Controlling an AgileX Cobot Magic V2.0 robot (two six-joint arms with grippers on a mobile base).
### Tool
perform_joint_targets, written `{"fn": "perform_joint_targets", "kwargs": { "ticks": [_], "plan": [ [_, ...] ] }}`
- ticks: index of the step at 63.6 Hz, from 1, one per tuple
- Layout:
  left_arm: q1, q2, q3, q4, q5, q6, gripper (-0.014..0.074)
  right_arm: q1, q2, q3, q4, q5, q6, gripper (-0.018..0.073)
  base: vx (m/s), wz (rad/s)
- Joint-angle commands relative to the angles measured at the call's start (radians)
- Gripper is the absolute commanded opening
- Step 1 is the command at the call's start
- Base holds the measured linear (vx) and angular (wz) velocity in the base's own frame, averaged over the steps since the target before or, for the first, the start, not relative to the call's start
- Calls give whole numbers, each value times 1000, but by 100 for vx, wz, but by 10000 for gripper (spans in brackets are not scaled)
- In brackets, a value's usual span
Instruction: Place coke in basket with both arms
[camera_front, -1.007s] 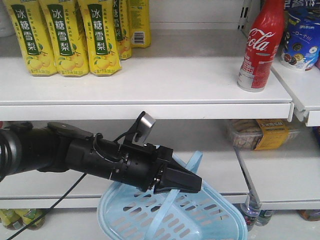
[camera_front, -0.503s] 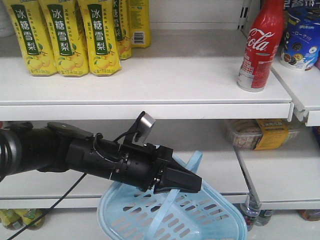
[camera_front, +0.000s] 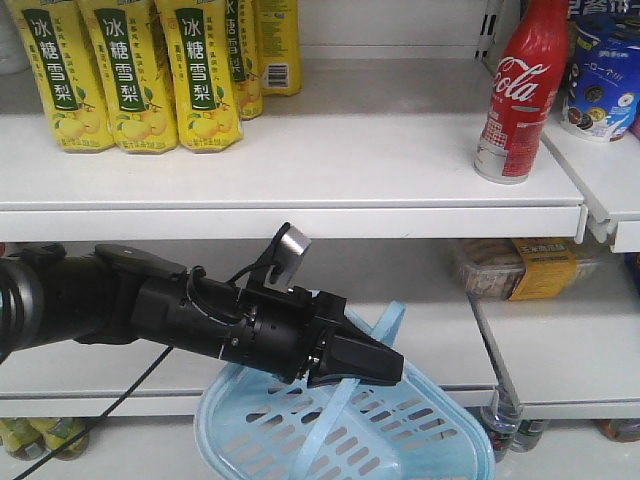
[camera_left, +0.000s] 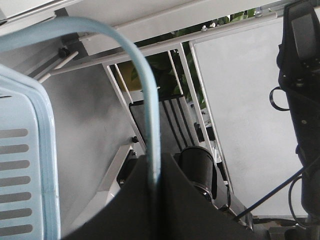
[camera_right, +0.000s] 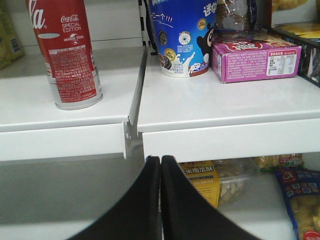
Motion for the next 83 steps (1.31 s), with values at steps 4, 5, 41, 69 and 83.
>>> {"fn": "perform_joint_targets", "kwargs": {
  "ticks": [4, 5, 41, 69, 83],
  "plan": [
    [3, -48, -25, -138, 9, 9, -6, -5, 10, -33, -6, -68, -10, 26, 0, 0],
    [3, -48, -25, -138, 9, 9, -6, -5, 10, -33, -6, -68, -10, 35, 0, 0],
    [3, -48, -25, -138, 9, 9, -6, -5, 10, -33, -7, -94, -10, 469, 0, 0],
    [3, -48, -25, -138, 9, 9, -6, -5, 10, -33, -8, -83, -14, 539, 0, 0],
    [3, -48, -25, -138, 9, 9, -6, -2, 12, -90, 3, -51, -23, 539, 0, 0]
  ]
}}
